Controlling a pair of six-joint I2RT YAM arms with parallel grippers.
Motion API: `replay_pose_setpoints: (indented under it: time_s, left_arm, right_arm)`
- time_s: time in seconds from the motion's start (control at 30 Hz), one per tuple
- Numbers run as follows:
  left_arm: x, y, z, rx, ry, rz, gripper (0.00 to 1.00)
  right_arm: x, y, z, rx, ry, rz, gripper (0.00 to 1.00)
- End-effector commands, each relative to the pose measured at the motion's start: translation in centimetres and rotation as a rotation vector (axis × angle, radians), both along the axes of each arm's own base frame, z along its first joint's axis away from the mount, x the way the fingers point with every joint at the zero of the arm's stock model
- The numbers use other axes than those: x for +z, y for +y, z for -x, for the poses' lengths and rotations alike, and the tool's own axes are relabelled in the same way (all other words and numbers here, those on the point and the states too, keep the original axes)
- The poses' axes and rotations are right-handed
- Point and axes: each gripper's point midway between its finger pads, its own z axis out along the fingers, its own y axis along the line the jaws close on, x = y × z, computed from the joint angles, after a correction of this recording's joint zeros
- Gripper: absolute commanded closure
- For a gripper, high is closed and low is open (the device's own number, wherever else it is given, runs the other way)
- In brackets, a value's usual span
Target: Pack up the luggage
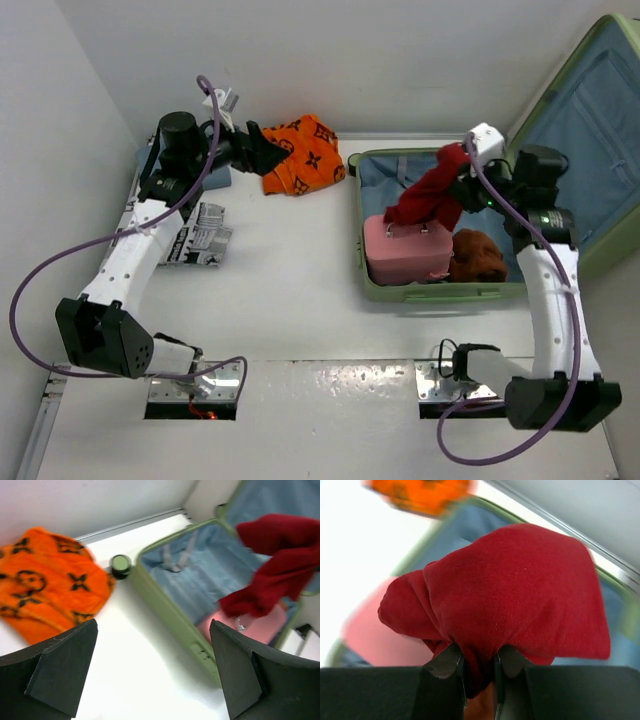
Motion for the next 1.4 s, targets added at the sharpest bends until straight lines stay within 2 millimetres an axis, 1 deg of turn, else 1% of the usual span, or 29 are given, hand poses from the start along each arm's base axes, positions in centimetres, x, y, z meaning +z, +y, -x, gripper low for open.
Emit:
replay_pose_setpoints:
  time_s: [0.0,0.03,0.07,0.13,0.17,0.2,0.27,0.3,0.37,0.4,0.47,0.5,0.53,0.57,0.63,0.67,0.73,0.77,0.87,0.9,0.97,1.03,1.07,1.13,1.17,1.23,1.27,1.3,1.37]
  left_arm:
    - [-0.5,2.7,-1.2,0.116,-0.013,-0.056,0.00]
    - [-0.9,2.9,-1.3,0.131,0.000,-0.061,0.00]
    - [-0.9,3.1,-1.4,0.140,-0.009,-0.073,0.00]
    - [-2.6,3.8,-1.9,0.174,0.020,-0.117,0.00]
    - [-2.8,4.4,-2.1,0.193,0.022,-0.131,0.00]
    - [-3.4,4.7,-2.1,0.202,0.030,-0.163,0.00]
    - [-5.1,6.0,-2.9,0.246,0.068,-0.201,0.00]
    - [-5.7,6.2,-2.7,0.249,0.081,-0.225,0.00]
    - [-7.3,8.4,-3.8,0.330,0.137,-0.253,0.00]
    - [-8.0,9.0,-3.6,0.351,0.174,-0.256,0.00]
    - [-9.3,11.2,-3.9,0.420,0.232,-0.265,0.00]
    - [-10.5,12.9,-4.0,0.484,0.281,-0.283,0.02]
    - [-11.0,12.9,-4.0,0.481,0.305,-0.290,0.02]
    - [-11.6,14.5,-3.9,0.551,0.328,-0.319,0.02]
    - [-14.2,15.9,-3.6,0.606,0.414,-0.388,0.03]
    - [-15.1,17.3,-3.3,0.671,0.441,-0.443,0.03]
    - [-17.4,18.5,-2.5,0.709,0.510,-0.511,0.03]
    - [-19.4,18.7,-2.0,0.717,0.559,-0.554,0.03]
    - [-22.7,20.2,-0.8,0.776,0.633,-0.652,0.03]
    - [-24.0,20.8,-0.5,0.796,0.663,-0.687,0.03]
    - [-25.5,21.4,-0.1,0.819,0.695,-0.741,0.03]
    - [-27.5,22.1,0.3,0.835,0.743,-0.794,0.02]
    - [-27.9,22.4,0.4,0.847,0.753,-0.813,0.02]
    - [-27.9,22.7,-0.2,0.832,0.753,-0.789,0.02]
    - [-27.1,22.9,-0.7,0.841,0.732,-0.762,0.02]
    - [-25.6,24.2,-1.4,0.852,0.691,-0.724,0.02]
    - [-25.2,24.5,-1.4,0.852,0.682,-0.717,0.02]
    - [-24.4,25.5,-1.5,0.867,0.668,-0.721,0.02]
    - [-24.2,25.6,-1.8,0.835,0.661,-0.700,0.03]
  right_arm:
    - [-0.1,-5.1,1.3,-0.156,-0.018,0.140,1.00]
    - [-1.0,-8.0,1.9,-0.247,0.004,0.195,1.00]
    - [-1.0,-8.9,2.5,-0.275,0.001,0.212,1.00]
    - [-3.2,-11.5,4.1,-0.345,0.088,0.240,1.00]
    - [-4.0,-12.1,4.5,-0.353,0.119,0.245,1.00]
    - [-5.7,-12.5,6.2,-0.356,0.209,0.247,1.00]
    - [-7.9,-13.2,6.9,-0.349,0.305,0.238,1.00]
    - [-9.8,-12.9,8.0,-0.327,0.399,0.223,1.00]
    - [-11.8,-12.7,8.4,-0.302,0.487,0.204,1.00]
    - [-13.4,-12.5,8.9,-0.292,0.559,0.182,1.00]
    - [-14.8,-12.0,9.1,-0.274,0.622,0.162,1.00]
    - [-16.2,-12.2,8.8,-0.277,0.676,0.147,1.00]
    - [-16.6,-12.4,8.6,-0.278,0.684,0.150,1.00]
    - [-17.5,-12.4,8.4,-0.279,0.714,0.144,1.00]
    - [-18.7,-12.5,8.1,-0.271,0.753,0.179,1.00]
    - [-19.3,-12.5,8.0,-0.257,0.776,0.190,0.99]
    - [-19.9,-12.3,8.0,-0.238,0.802,0.230,0.92]
    - [-19.9,-12.3,8.1,-0.241,0.804,0.235,0.84]
    - [-18.5,-11.8,7.5,-0.234,0.760,0.241,0.51]
    - [-17.9,-11.6,7.3,-0.241,0.752,0.229,0.29]
    - [-15.4,-11.1,6.6,-0.247,0.693,0.220,0.15]
    - [-13.4,-10.1,6.3,-0.219,0.639,0.195,0.11]
    - [-11.3,-9.6,5.6,-0.212,0.590,0.179,0.10]
    - [-9.3,-8.8,5.3,-0.200,0.532,0.149,0.09]
    - [-7.6,-8.2,4.9,-0.186,0.481,0.131,0.09]
    - [-6.4,-7.3,4.7,-0.171,0.449,0.099,0.09]
    - [-4.9,-6.8,4.5,-0.154,0.405,0.088,0.09]
    - [-4.6,-6.3,4.4,-0.139,0.395,0.075,0.09]
    - [-3.4,-5.1,4.2,-0.111,0.362,0.052,0.09]
